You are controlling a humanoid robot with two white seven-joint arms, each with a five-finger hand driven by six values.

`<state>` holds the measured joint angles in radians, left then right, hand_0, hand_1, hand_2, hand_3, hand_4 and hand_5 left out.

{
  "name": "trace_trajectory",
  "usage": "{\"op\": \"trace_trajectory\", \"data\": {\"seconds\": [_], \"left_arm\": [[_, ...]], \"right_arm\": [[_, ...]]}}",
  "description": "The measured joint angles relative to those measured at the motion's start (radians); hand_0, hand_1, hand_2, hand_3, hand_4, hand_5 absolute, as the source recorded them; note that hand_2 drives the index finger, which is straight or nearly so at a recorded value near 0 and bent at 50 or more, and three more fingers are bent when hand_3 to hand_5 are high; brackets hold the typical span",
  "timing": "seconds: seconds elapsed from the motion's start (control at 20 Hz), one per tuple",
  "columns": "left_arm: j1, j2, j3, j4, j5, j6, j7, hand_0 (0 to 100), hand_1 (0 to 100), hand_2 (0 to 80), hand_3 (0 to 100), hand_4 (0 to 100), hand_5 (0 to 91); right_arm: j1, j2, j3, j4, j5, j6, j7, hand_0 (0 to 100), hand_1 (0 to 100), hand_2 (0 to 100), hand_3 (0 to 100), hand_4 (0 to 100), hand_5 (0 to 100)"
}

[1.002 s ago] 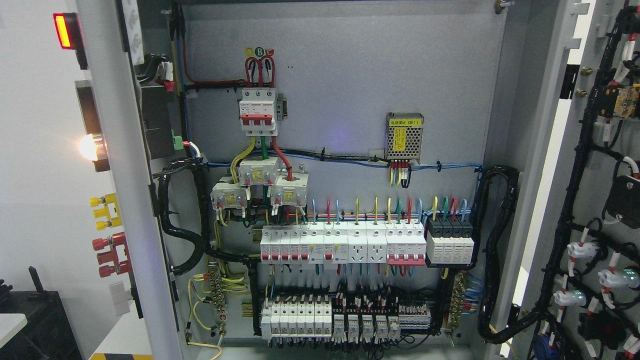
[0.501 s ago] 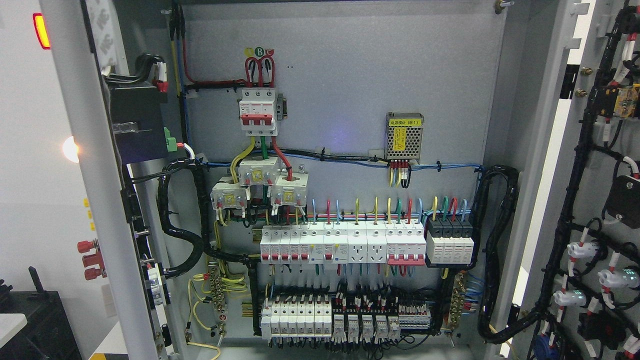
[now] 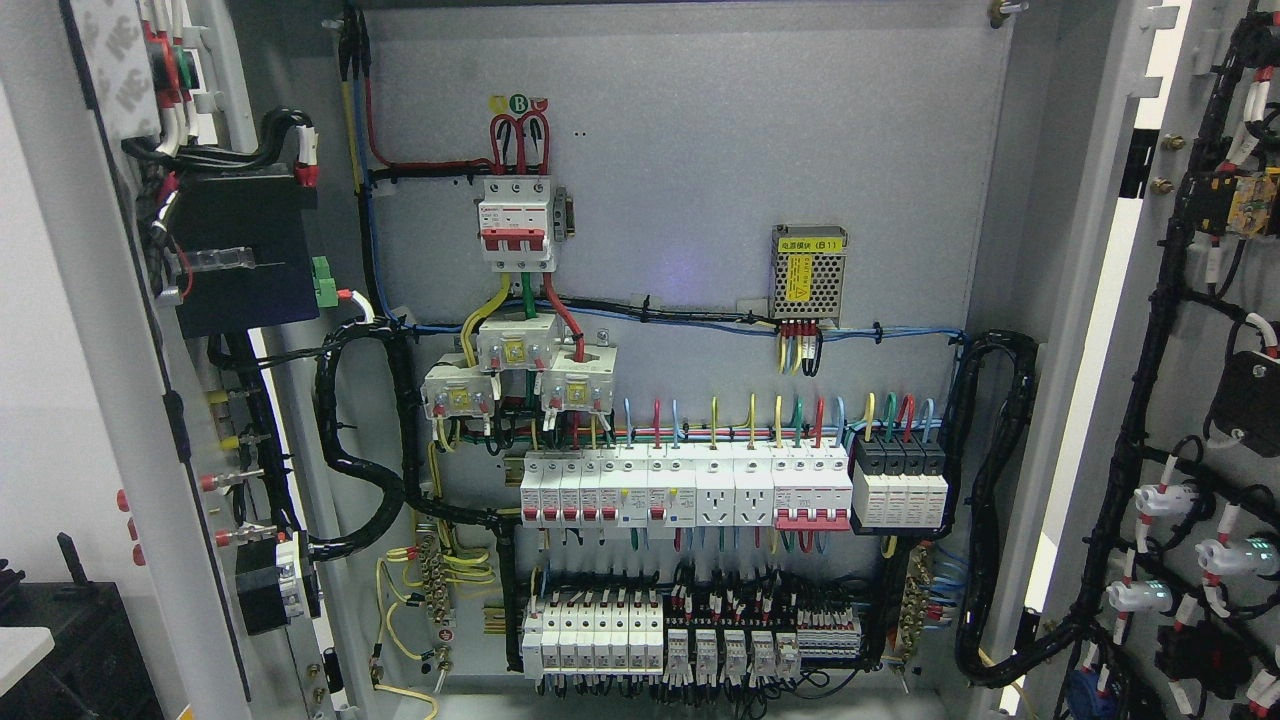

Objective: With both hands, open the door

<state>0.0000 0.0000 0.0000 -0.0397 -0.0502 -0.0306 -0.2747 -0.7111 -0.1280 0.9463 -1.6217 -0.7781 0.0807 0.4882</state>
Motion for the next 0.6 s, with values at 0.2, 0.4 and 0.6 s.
{"op": "trace_trajectory", "data": {"seconds": [0.2, 0.4, 0.6], "left_arm": [[0.000, 0.000, 0.000, 0.000, 0.000, 0.000, 0.000, 0, 0, 0.0, 0, 4, 0.0], [0.000, 0.000, 0.000, 0.000, 0.000, 0.000, 0.000, 0, 0, 0.0, 0, 4, 0.0], [0.000, -0.001, 0.000, 0.000, 0.000, 0.000, 0.000, 0, 0, 0.0, 0, 4, 0.0]], "right_arm": [[-0.004, 0.006, 0.008, 0.001, 0.004, 0.000, -0.001, 0, 0, 0, 0, 0, 0], [-0.010, 0.010, 0.017, 0.002, 0.007, 0.000, -0.005, 0, 0, 0, 0, 0, 0], [-0.018, 0.019, 0.025, 0.006, 0.017, 0.002, -0.007, 0, 0, 0, 0, 0, 0]]}}
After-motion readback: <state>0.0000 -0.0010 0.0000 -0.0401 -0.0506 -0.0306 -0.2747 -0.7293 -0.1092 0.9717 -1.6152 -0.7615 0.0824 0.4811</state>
